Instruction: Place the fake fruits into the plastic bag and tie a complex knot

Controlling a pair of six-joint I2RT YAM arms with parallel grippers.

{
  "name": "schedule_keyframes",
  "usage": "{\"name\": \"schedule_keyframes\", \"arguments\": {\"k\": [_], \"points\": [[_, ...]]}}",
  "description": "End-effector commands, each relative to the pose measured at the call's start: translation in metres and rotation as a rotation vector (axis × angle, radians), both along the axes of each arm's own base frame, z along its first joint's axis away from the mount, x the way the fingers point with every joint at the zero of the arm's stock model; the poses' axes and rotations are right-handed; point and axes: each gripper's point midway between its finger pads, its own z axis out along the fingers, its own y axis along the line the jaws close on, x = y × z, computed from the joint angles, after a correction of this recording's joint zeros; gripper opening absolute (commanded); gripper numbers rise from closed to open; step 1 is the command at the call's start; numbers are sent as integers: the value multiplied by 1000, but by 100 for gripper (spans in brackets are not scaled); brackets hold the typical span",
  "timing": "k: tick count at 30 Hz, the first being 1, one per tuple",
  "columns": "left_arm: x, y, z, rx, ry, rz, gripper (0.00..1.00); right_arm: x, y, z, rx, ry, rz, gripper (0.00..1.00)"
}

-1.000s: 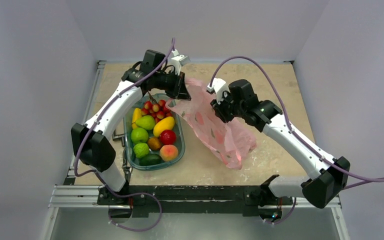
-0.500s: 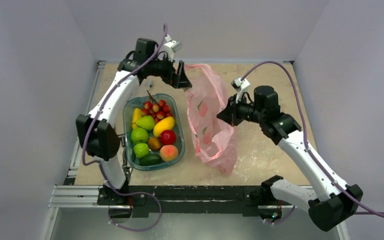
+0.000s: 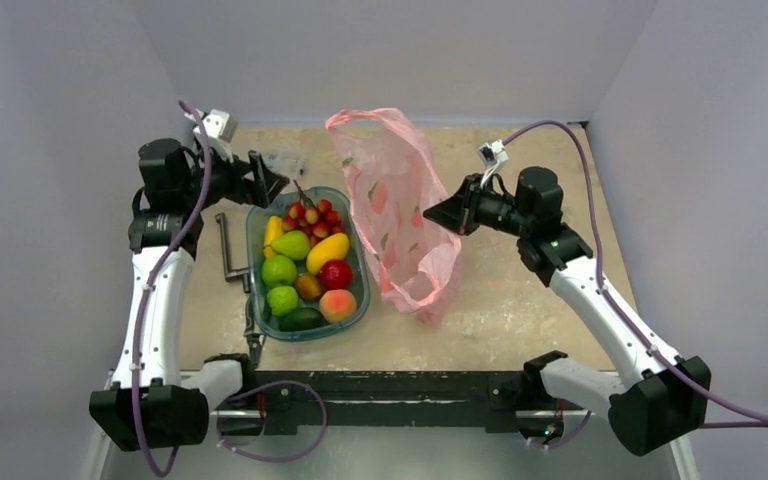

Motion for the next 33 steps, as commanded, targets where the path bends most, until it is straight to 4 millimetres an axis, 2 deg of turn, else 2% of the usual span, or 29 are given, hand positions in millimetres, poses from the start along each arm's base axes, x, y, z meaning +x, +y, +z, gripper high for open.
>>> {"name": "schedule_keyframes", "arguments": {"k": [1, 5, 10, 13, 19, 21, 25, 28, 31, 33], "points": [[-7, 36, -108, 190, 232, 32, 98, 1, 4, 23, 114, -30, 30, 0], [13, 38, -134, 151, 353, 91, 92, 7, 6, 21, 138, -5, 35, 0], [50, 18, -150, 87, 446, 151, 86, 14, 3, 9, 140, 31, 23, 0], [63, -1, -168, 90, 494, 132, 83, 16, 4, 5, 136, 40, 17, 0], [89, 7, -204, 148, 561, 243, 75, 22, 4, 2, 138, 60, 8, 0], [98, 4, -206, 156, 529, 237, 75, 22, 4, 0, 146, 79, 10, 0], [107, 0, -218, 173, 541, 223, 74, 25, 5, -1, 174, 126, 7, 0], [107, -11, -223, 139, 542, 171, 71, 30, 6, 5, 235, 184, 6, 0], [109, -24, -218, 87, 515, 109, 60, 32, 8, 12, 311, 246, 5, 0], [109, -29, -217, 72, 511, 84, 37, 32, 8, 13, 336, 278, -4, 0]]}}
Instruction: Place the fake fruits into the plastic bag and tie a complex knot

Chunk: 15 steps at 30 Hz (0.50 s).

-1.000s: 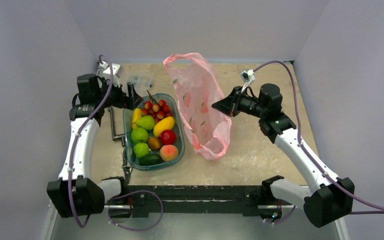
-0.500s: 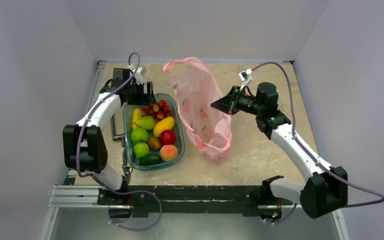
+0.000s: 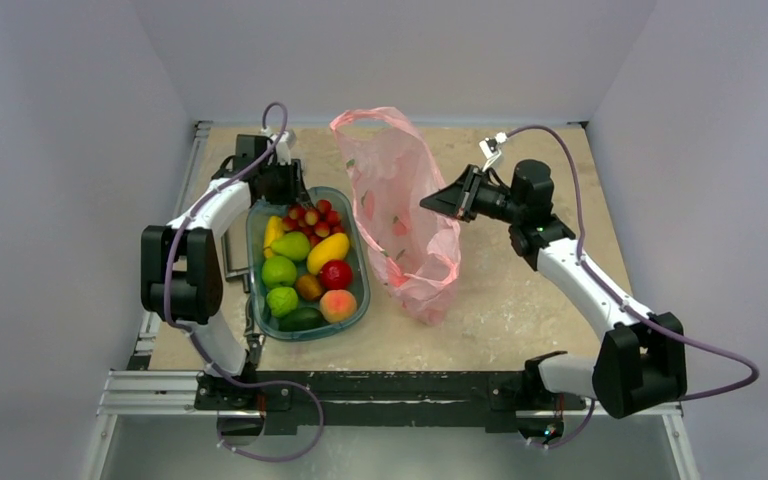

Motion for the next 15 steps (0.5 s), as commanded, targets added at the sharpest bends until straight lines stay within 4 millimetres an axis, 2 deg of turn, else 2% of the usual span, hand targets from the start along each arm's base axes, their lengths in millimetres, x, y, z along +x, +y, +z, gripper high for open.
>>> {"name": "schedule_keyframes", "arguments": {"k": [1, 3, 5, 8, 11, 15], "points": [[15, -20, 22, -81, -90, -56, 23, -3, 2, 26, 119, 27, 2, 0], [9, -19, 28, -72, -84, -62, 0, -4, 2, 20, 115, 52, -7, 0], [-2, -16, 43, -69, -101, -70, 0, -3, -2, 10, 107, 81, -31, 0], [-21, -10, 81, -99, -174, -62, 0, 4, -10, -6, 112, 144, -94, 0], [-43, -12, 135, -121, -293, -110, 0, 8, -14, -16, 127, 193, -122, 0], [-84, -36, 208, -193, -470, -261, 0, 13, -16, -21, 127, 203, -137, 0]]}}
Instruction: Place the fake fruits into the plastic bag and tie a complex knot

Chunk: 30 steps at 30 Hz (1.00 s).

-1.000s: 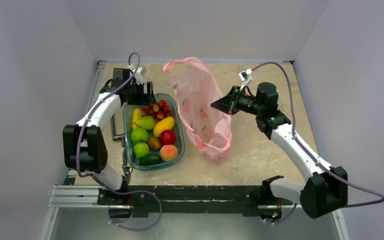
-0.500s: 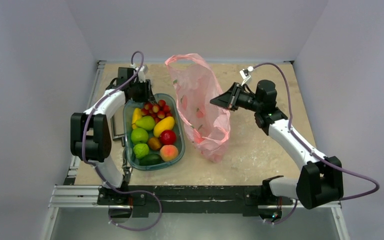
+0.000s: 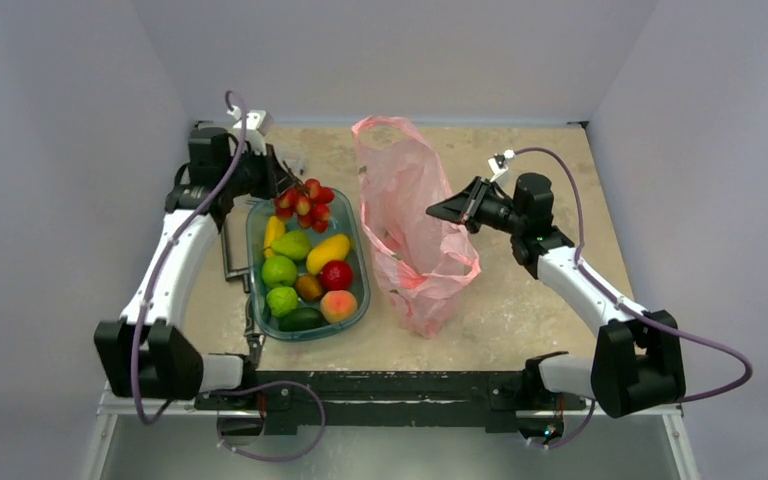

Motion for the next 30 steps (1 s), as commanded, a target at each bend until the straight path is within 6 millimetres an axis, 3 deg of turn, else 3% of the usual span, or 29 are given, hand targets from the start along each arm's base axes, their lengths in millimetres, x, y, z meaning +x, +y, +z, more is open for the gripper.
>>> {"name": "schedule_keyframes", "arguments": {"k": [1, 8, 11, 13, 15, 18, 25, 27, 30], "points": [[-48, -35, 113, -98, -287, -213, 0, 9, -3, 10, 26, -28, -38, 0], [-113, -104, 231, -229, -524, -494, 0, 15, -5, 5, -3, -21, -65, 0], [-120, -136, 262, -286, -560, -558, 0, 16, -7, 4, -12, -20, -77, 0], [-119, -160, 270, -299, -569, -606, 0, 15, -7, 5, -14, -24, -77, 0], [-111, -181, 260, -290, -546, -625, 0, 13, -8, 6, -18, -29, -75, 0], [-89, -200, 224, -242, -470, -590, 0, 12, -9, 6, -25, -34, -78, 0], [-49, -191, 117, 24, -355, -507, 0, 16, -22, 5, -56, -44, -127, 0], [-41, -181, 101, 98, -351, -473, 0, 18, -26, 4, -74, -43, -139, 0], [-49, -189, 96, 111, -366, -538, 0, 20, -28, 0, -84, -39, -144, 0]]}}
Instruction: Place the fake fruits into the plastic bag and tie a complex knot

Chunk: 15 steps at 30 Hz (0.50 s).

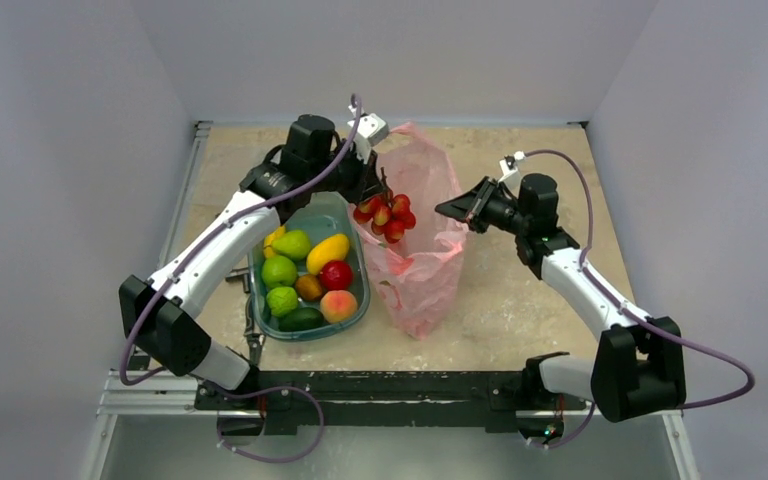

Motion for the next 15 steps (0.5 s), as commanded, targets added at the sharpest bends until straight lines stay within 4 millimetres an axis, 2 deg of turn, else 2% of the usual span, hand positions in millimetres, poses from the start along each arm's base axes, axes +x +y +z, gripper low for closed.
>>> {"name": "schedule_keyframes", "arguments": {"k": [1, 5, 7, 8, 11, 12, 15], "points": [[-2, -4, 25, 13, -160, -52, 0, 7, -7, 8, -28, -45, -31, 0], [-17, -30, 17, 4, -143, -140, 0, 11, -6, 3, -23, -32, -28, 0], [-19, -37, 8, 29, -137, -147, 0, 11, -5, 2, -23, -28, -25, 0], [-17, -39, 3, 44, -130, -139, 7, 11, -6, 1, -22, -25, -25, 0], [-13, -38, -4, 75, -124, -106, 46, 11, -5, 5, -21, -35, -24, 0], [-11, -36, -2, 80, -134, -93, 55, 10, -5, 6, -25, -39, -21, 0], [-13, -33, 15, 63, -179, -91, 69, 9, -5, 8, -55, -63, -2, 0]]}}
